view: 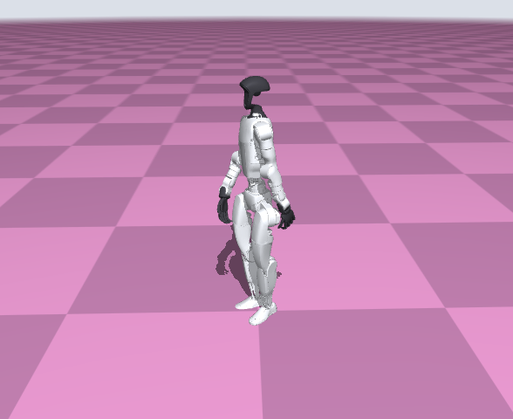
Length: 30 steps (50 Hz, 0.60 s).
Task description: In place motions
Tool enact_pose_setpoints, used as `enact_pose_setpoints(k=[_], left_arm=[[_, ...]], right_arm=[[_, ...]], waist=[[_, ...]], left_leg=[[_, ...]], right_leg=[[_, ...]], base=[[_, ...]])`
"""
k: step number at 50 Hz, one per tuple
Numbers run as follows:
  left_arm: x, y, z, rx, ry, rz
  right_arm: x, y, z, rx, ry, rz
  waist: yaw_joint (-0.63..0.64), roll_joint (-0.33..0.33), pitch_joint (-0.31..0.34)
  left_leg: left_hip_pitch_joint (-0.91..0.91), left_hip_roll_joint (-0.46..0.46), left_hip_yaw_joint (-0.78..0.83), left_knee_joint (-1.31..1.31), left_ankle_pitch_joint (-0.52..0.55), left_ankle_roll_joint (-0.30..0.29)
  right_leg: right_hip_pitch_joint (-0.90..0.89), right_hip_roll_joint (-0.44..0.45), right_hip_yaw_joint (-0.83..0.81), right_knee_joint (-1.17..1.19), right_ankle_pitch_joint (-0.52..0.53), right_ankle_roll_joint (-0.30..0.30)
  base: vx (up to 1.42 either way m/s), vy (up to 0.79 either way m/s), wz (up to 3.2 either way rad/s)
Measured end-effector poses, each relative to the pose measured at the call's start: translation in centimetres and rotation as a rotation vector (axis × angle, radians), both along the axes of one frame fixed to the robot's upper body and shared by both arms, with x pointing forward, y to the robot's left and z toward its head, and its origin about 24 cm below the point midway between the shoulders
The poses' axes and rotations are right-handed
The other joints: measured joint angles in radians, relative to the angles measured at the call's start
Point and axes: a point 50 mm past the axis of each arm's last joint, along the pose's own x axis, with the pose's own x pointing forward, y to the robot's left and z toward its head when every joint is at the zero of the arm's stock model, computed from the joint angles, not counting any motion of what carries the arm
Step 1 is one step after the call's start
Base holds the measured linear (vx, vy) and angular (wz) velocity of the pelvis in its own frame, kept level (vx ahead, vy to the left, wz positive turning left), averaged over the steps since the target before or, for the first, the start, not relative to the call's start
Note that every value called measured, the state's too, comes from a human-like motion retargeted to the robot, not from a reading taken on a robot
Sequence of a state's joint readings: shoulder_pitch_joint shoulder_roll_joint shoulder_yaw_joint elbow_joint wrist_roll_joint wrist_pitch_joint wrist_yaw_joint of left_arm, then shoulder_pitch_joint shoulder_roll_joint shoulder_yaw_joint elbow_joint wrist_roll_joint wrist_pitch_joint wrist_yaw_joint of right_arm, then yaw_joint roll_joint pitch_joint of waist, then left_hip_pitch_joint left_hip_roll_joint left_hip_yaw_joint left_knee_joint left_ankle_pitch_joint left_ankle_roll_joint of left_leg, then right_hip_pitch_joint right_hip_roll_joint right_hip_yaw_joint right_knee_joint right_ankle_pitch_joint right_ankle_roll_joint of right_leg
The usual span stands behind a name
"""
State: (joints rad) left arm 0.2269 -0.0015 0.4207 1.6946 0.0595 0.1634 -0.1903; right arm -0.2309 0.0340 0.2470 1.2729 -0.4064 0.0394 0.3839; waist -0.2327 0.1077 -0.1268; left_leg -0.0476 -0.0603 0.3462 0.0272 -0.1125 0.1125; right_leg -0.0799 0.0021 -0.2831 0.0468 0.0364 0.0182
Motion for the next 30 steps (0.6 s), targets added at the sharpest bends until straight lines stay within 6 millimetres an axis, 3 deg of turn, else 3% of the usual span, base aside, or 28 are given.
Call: enact_pose_setpoints(k=[2, 5, 7, 10, 13, 18, 21, 25, 30], left_arm=[[-2.6, -0.5, 0.9, -0.008, 0.052, 0.037], [-4.6, -0.3, 1.7, -0.014, 0.108, 0.028], [-5.1, 0.5, 1.9, -0.017, 0.121, -0.012], [-4.0, 1.9, 1.3, -0.003, 0.074, -0.063], [-1.4, 3.2, 0.2, 0.027, -0.009, -0.107], [5.8, 4.8, -1.7, 0.069, -0.223, -0.195], [11.2, 5.3, -2.2, 0.065, -0.4, -0.263], [16.6, 6.0, -1.8, 0.024, -0.608, -0.359], [19.6, 8.3, -0.9, 0.082, -0.722, -0.522]], right_arm=[[2.6, 2.4, 1.7, 0.113, -0.121, 0.005], [4.2, 3.8, 3.1, 0.189, -0.216, 0.005], [4.9, 3.9, 3.6, 0.199, -0.259, 0.005], [4.3, 2.8, 3.0, 0.15, -0.248, 0.01], [2.5, 0.8, 1.5, 0.057, -0.168, 0.005], [-4.0, -4.5, -1.7, -0.173, 0.135, -0.025], [-8.9, -8.3, -2.1, -0.279, 0.383, -0.02], [-13.2, -11.3, -1.7, -0.372, 0.566, -0.03], [-14.7, -13.0, -1.7, -0.409, 0.549, -0.165]], waist=[[-0.003, 0.003, 0.001], [-0.004, 0.0, 0.0], [-0.002, -0.009, -0.002], [0.002, -0.021, -0.004], [0.009, -0.03, -0.005], [0.026, -0.043, -0.012], [0.036, -0.049, -0.013], [0.039, -0.055, -0.01], [0.03, -0.054, -0.008]], left_leg=[[-0.001, 0.002, 0.004, 0.0, -0.001, -0.001], [-0.001, 0.0, -0.001, 0.001, 0.001, -0.001], [-0.004, -0.003, -0.013, 0.004, 0.005, -0.001], [-0.009, -0.009, -0.029, 0.009, 0.009, 0.001], [-0.014, -0.012, -0.044, 0.014, 0.012, 0.003], [-0.036, -0.019, -0.076, 0.028, 0.016, 0.005], [-0.049, -0.022, -0.096, 0.035, 0.021, 0.007], [-0.06, -0.024, -0.11, 0.039, 0.028, 0.008], [-0.062, -0.024, -0.11, 0.036, 0.031, 0.009]], right_leg=[[-0.004, 0.001, 0.003, 0.001, 0.002, 0.0], [0.0, -0.002, -0.002, 0.0, 0.001, 0.0], [0.006, -0.007, -0.015, -0.002, -0.001, 0.0], [0.016, -0.013, -0.033, -0.005, -0.004, -0.001], [0.024, -0.018, -0.051, -0.007, -0.007, 0.0], [0.03, -0.029, -0.082, -0.008, -0.015, 0.003], [0.034, -0.035, -0.107, -0.012, -0.016, 0.006], [0.038, -0.041, -0.129, -0.017, -0.016, 0.008], [0.037, -0.041, -0.131, -0.016, -0.017, 0.009]], base=[[0.0, 0.0, 0.0], [-0.01, 0.0, 0.08], [-0.02, -0.02, 0.35], [-0.03, -0.01, 0.36], [-0.05, -0.01, 0.31], [-0.07, 0.0, 0.33], [-0.06, 0.03, 0.4], [-0.03, 0.02, 0.2], [0.0, 0.0, 0.0]])
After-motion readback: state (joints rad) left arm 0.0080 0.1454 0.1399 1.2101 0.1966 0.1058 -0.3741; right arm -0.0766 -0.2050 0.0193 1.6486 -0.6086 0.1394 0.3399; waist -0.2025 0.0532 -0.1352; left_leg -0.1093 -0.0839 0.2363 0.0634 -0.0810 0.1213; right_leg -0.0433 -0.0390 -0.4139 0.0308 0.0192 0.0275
